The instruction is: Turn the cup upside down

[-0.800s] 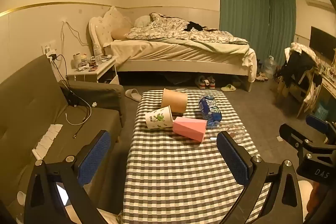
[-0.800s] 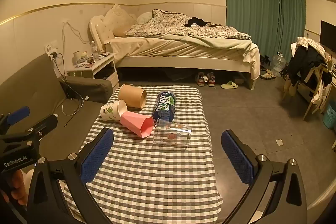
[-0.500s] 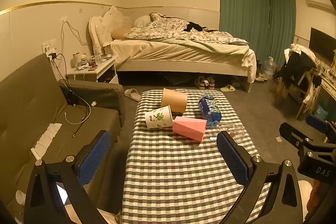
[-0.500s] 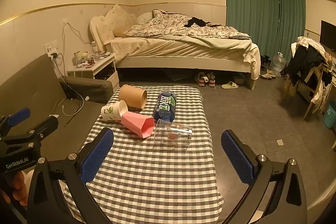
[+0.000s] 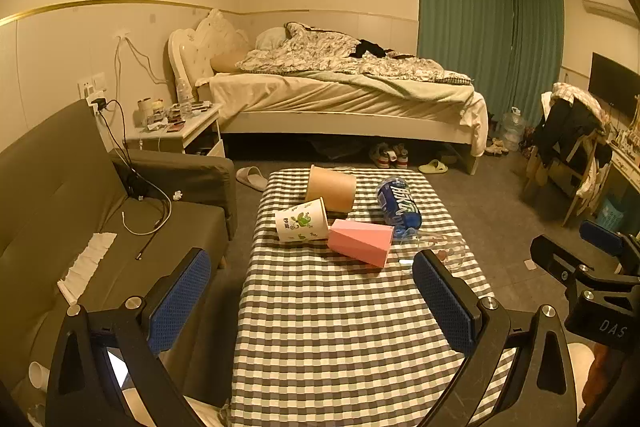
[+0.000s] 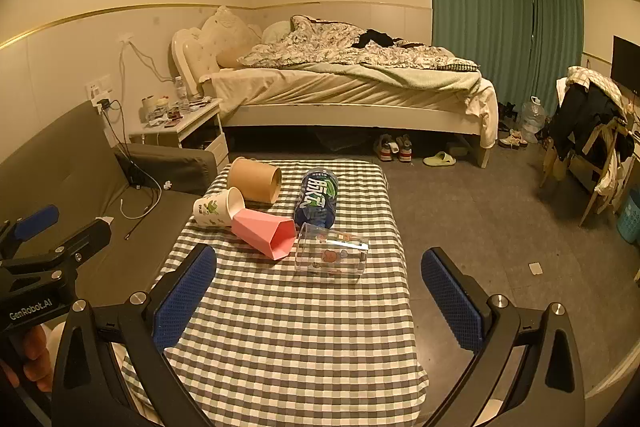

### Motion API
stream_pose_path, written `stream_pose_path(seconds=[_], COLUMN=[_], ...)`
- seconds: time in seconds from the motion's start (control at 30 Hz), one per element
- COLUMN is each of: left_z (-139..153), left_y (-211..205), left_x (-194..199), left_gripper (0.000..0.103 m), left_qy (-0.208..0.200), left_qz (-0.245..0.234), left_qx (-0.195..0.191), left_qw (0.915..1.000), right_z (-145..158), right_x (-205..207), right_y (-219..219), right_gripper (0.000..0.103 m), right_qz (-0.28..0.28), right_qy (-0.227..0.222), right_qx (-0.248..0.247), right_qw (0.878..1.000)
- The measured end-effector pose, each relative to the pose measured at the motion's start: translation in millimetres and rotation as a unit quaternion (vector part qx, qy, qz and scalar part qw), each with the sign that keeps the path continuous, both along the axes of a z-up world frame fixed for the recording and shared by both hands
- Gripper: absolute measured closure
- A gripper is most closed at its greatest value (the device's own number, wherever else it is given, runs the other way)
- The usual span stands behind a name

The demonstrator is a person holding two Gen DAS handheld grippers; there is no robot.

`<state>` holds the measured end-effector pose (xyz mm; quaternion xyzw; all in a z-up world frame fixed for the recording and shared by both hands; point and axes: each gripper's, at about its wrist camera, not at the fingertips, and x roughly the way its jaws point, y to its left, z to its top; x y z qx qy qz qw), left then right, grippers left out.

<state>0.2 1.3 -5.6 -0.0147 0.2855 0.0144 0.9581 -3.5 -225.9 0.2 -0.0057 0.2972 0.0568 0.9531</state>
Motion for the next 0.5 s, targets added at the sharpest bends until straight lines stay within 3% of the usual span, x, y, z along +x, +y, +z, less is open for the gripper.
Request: stream_pose_path(seconds=[0.5], left_z=[-1.2], left_y=[-0.2], left_x=[-0.3], left_gripper=[0.0], left_qy=[0.0], left_qz=[0.0], left_qx=[0.001], left_qw=[1.0], right_z=[-1.7], right_x=[-0.1], right_y=[-1.4], right_gripper=[0.0], right_qz=[0.0], right_qy=[0.0], right_qx=[0.001], right_qw=[1.0])
